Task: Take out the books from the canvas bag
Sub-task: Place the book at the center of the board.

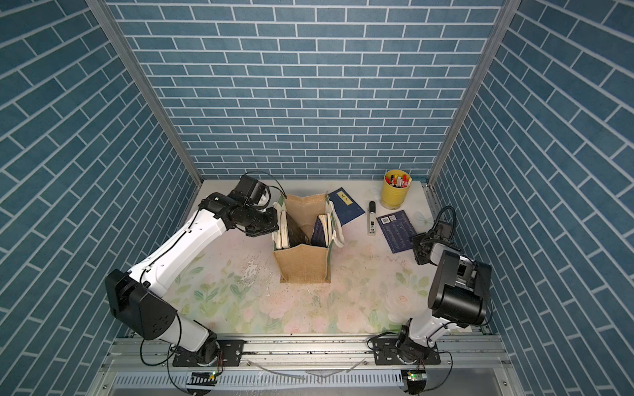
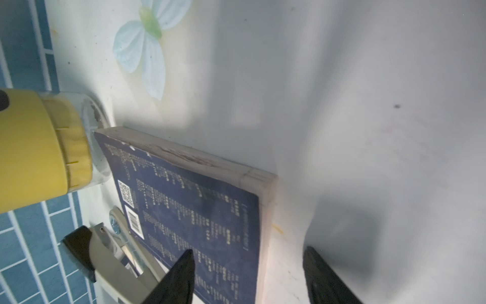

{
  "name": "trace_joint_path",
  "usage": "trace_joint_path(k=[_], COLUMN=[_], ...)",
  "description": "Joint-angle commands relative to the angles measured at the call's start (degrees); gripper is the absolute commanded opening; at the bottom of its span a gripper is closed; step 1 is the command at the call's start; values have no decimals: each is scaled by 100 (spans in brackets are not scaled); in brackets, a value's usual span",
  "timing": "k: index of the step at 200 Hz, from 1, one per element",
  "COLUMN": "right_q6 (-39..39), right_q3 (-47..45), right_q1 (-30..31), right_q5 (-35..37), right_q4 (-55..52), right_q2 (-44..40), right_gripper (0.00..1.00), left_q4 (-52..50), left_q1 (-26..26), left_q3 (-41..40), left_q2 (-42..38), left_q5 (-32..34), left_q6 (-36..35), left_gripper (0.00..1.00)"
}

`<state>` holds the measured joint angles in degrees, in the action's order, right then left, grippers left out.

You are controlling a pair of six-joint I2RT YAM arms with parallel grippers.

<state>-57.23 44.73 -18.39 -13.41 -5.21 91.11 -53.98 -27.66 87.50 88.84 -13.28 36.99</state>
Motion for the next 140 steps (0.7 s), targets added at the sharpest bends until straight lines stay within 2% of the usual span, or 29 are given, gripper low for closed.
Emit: trace_joint_path(k=[1, 32, 67, 106, 140], right_q6=[151, 636, 1014, 1656, 2448], right_q3=[180, 969, 2170, 3663, 5505], right_q1=[8, 485, 1655, 2901, 3949], right_q5=[522, 453, 447, 207, 549], right_q4=[-1318, -2557, -3580, -4346, -5696], right_q2=[-580, -1431, -1650, -1035, -119], right_gripper=[73, 73, 70, 65, 63], left_q4=[146, 159, 134, 185, 196], left_q1=[-10, -12, -6, -6, -9], left_q3=[-53, -80, -102, -119, -127], left_q2=[190, 194, 212, 213, 214], left_q5=[132, 109, 46, 23, 18], left_q6=[35, 52, 2, 47, 88], left_gripper=[5, 5, 5, 5, 5])
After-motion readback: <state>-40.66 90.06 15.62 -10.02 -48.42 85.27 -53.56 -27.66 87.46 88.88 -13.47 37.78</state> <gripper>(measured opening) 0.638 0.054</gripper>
